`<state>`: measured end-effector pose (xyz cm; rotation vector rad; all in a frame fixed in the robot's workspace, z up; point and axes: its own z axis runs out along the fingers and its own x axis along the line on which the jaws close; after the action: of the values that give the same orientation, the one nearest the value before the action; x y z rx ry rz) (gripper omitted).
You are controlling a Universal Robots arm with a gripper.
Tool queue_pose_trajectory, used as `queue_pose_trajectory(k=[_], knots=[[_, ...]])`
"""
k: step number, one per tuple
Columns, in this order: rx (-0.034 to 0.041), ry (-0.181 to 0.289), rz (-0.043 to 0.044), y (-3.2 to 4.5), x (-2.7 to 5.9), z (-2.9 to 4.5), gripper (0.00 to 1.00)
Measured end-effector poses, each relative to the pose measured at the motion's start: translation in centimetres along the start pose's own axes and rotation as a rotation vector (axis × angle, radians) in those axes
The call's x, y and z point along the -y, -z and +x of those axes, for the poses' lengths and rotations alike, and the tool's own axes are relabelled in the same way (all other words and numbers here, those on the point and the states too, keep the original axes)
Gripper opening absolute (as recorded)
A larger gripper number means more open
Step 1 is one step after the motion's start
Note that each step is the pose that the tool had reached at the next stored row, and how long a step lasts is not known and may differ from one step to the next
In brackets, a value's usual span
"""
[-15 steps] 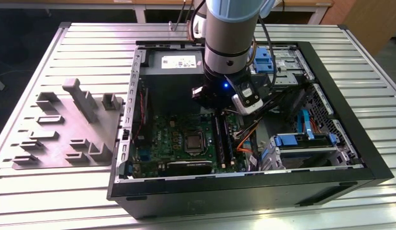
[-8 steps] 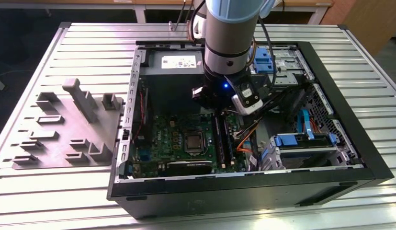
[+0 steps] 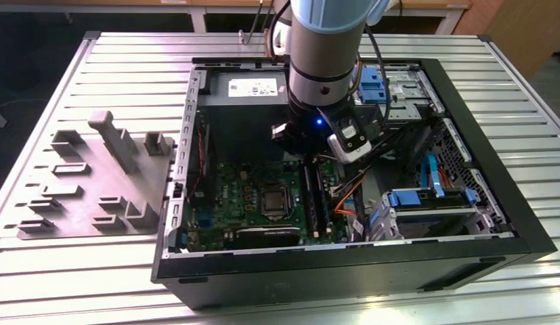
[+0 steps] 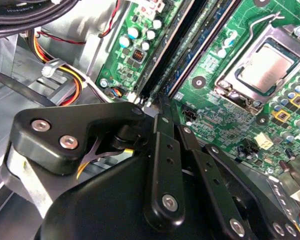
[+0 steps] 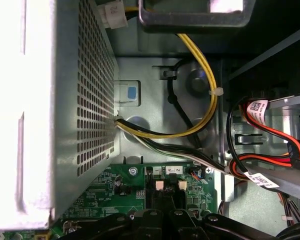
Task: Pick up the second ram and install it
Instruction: 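Press down the second ram until it locks into place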
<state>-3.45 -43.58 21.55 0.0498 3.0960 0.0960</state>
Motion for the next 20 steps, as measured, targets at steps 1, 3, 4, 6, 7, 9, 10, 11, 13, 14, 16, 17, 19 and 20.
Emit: queue_pose_trajectory(k=[1, 3, 4, 6, 7, 9, 10, 11, 13, 14, 16, 17, 19, 20], knots=[[0.0000, 0.000, 0.0000, 0.00, 0.00, 0.00, 0.10], [0.0000, 0.000, -0.0002, -0.01, 0.00, 0.00, 0.10], [0.0000, 0.000, -0.0001, -0.02, 0.00, 0.00, 0.10], [0.0000, 0.000, -0.0001, -0.01, 0.00, 0.00, 0.10], [0.0001, 0.000, -0.0002, 0.03, -0.01, 0.00, 0.10], [0.0009, 0.000, -0.0025, 0.31, -0.05, -0.02, 0.10], [0.0005, 0.000, -0.0014, 0.55, -0.06, -0.03, 0.10], [0.0001, 0.000, -0.0002, 0.86, -0.05, -0.03, 0.10], [0.0002, 0.000, -0.0004, 1.36, -0.09, -0.06, 0.10], [0.0001, 0.000, -0.0002, 1.62, -0.10, -0.07, 0.10], [0.0001, 0.000, -0.0001, 2.10, -0.14, -0.09, 0.10], [0.0001, 0.000, -0.0001, 2.30, -0.15, -0.10, 0.10], [0.0001, 0.000, -0.0004, 2.44, -0.16, -0.11, 0.10], [0.0002, 0.000, -0.0005, 2.44, -0.16, -0.11, 0.10]])
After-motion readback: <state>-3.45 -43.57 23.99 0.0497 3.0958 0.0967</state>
